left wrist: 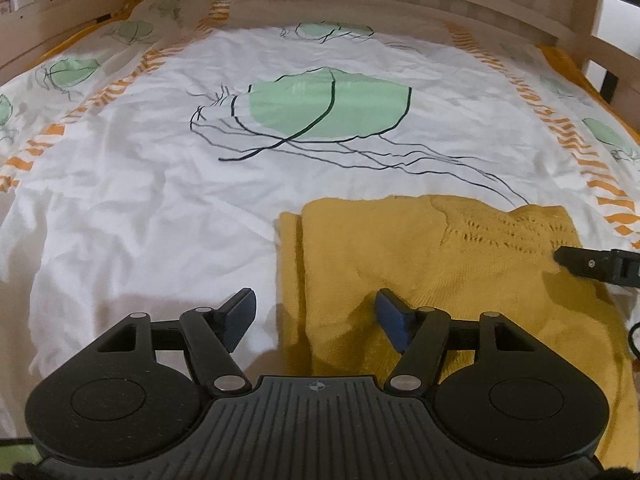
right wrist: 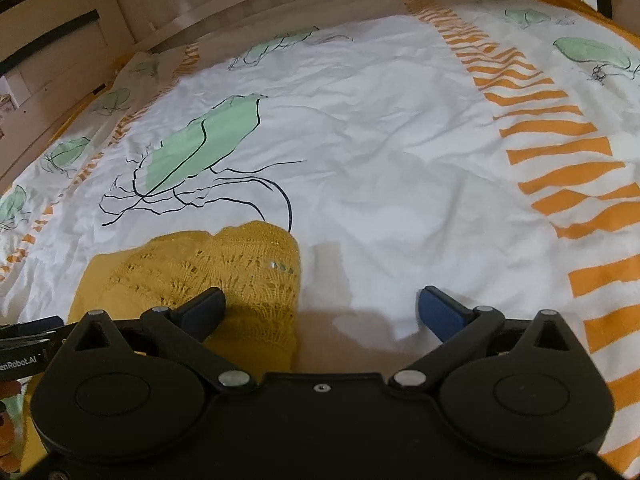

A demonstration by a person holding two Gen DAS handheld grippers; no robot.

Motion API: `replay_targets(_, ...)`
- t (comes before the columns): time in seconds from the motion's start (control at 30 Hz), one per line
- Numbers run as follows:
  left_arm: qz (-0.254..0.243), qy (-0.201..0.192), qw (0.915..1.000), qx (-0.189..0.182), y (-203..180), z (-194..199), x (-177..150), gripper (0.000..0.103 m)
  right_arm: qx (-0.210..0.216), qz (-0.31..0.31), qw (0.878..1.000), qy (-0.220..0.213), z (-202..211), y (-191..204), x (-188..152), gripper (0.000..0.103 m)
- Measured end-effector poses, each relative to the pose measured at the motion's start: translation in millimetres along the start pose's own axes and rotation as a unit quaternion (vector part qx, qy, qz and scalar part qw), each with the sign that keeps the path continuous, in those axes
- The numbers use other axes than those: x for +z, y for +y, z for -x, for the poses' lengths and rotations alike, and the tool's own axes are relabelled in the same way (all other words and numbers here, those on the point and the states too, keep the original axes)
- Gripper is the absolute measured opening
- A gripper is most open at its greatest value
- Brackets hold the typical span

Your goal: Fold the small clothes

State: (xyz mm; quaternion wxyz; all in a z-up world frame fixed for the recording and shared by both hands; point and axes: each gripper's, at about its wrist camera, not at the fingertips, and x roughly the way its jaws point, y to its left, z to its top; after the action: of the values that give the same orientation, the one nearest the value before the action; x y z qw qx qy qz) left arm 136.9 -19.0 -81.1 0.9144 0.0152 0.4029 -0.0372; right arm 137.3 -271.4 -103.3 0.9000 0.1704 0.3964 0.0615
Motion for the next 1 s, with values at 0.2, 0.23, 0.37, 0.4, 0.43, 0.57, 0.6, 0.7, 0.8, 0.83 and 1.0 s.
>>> replay_targets(0.2,-0.058,-0.004,0.998,0.027,-10.3,14.4,9.4,0.059,-0.009,-0.027,1.0,-0.012,21.0,-2.9,12.0,0.102)
replay_targets(0.23,-0.067,-0.012,0.9971,0.034,-12.9,20.2,9.8,0.058,-0.016,-0.021,1.0,-0.015,26.6,-1.8,13.4,0.102)
replay_targets(0.37,-0.068,-0.033,0.9965,0.037,-17.4,46.0,12.9,0.058,-0.049,-0.004,0.998,-0.028,57.0,8.3,16.4,0.102)
replay_targets(0.4,-0.07,-0.031,0.9965,0.034,-18.6,52.1,13.5,0.058,-0.056,-0.003,0.998,-0.027,64.0,10.6,16.9,0.102)
replay_targets(0.43,-0.072,-0.028,0.9965,0.031,-19.4,58.4,13.6,0.058,-0.061,-0.004,0.998,-0.027,72.7,13.8,16.5,0.102)
replay_targets(0.57,-0.076,-0.021,0.9966,0.021,-20.0,82.5,8.9,0.058,-0.068,0.001,0.997,-0.04,99.5,24.7,9.8,0.102)
replay_targets(0.6,-0.076,-0.02,0.9967,0.019,-19.8,89.1,6.3,0.058,-0.075,0.007,0.996,-0.044,107.0,30.7,5.7,0.102)
replay_targets(0.7,-0.067,-0.016,0.9975,0.018,-17.4,102.6,-1.7,0.058,-0.097,0.035,0.993,-0.056,127.6,49.9,-7.8,0.102)
replay_targets(0.8,-0.06,-0.011,0.998,0.016,-13.7,112.5,-9.7,0.058,-0.117,0.045,0.99,-0.072,148.5,63.7,-22.1,0.102)
replay_targets(0.83,-0.056,-0.009,0.9983,0.016,-12.4,115.6,-12.6,0.058,-0.125,0.041,0.988,-0.075,153.8,67.2,-26.7,0.102)
replay_targets(1.0,-0.037,0.003,0.9993,0.008,-4.8,129.3,-26.1,0.058,-0.093,0.019,0.994,-0.056,171.3,72.6,-46.1,0.102)
